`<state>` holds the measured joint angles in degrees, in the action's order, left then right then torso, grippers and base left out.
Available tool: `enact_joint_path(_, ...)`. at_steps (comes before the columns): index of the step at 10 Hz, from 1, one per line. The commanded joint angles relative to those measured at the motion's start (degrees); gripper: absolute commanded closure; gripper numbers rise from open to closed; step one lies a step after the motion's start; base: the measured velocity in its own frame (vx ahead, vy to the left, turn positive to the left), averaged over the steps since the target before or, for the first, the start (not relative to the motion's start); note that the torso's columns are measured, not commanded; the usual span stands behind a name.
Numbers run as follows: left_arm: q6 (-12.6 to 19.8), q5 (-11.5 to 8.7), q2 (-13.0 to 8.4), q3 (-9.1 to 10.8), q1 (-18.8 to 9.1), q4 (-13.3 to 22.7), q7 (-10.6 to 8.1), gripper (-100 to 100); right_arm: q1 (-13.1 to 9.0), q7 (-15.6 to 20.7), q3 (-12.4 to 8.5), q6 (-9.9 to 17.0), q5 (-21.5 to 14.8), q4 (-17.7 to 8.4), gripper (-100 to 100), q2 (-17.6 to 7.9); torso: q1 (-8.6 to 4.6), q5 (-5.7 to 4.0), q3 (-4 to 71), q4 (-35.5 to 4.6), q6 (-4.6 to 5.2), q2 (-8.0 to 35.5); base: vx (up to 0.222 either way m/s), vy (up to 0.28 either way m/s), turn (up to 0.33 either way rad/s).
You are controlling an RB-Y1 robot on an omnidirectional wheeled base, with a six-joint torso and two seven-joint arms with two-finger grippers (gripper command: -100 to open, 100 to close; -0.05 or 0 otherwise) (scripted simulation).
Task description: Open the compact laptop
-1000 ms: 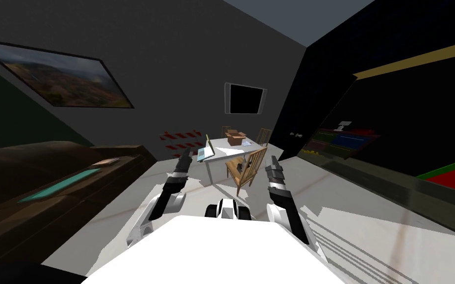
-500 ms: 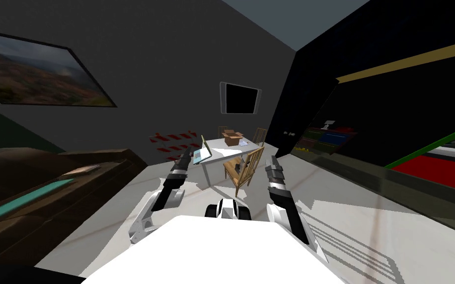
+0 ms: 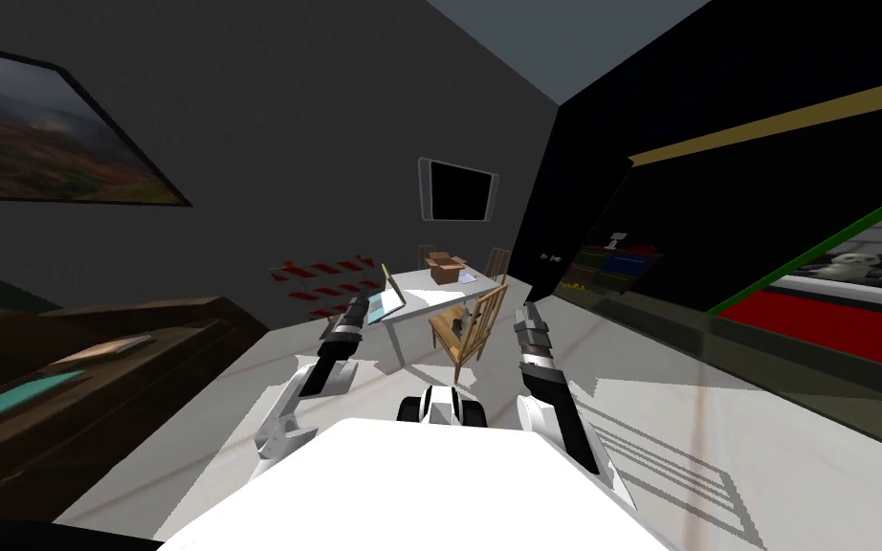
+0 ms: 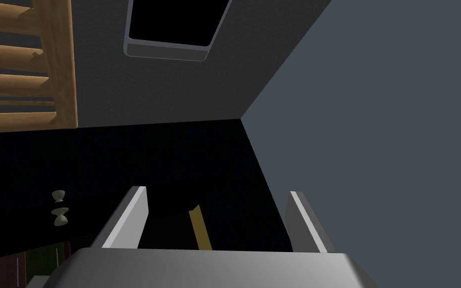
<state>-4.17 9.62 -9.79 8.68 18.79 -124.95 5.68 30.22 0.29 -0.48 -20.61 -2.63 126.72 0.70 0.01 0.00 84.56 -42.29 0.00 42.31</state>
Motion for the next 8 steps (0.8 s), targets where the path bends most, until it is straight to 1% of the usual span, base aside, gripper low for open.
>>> enact_joint_path(1, 3.01, 0.82, -0.26, 1.1, -1.48, 0.81, 0.23, -100, 0.0, 0.0, 0.0, 0.0, 0.0, 0.0, 0, 0.0, 0.0, 0.0, 0.0, 0.0, 0.0, -0.01, 0.033, 0.017, -0.099)
enact_joint_path(8, 10.66, 3.17, -0.6, 4.27, -5.31, 3.34, 0.87, -100, 0.0, 0.0, 0.0, 0.0, 0.0, 0.0, 0, 0.0, -0.01, 0.0, 0.02, 0.01, 0.0, -0.02, 0.035, 0.019, -0.11)
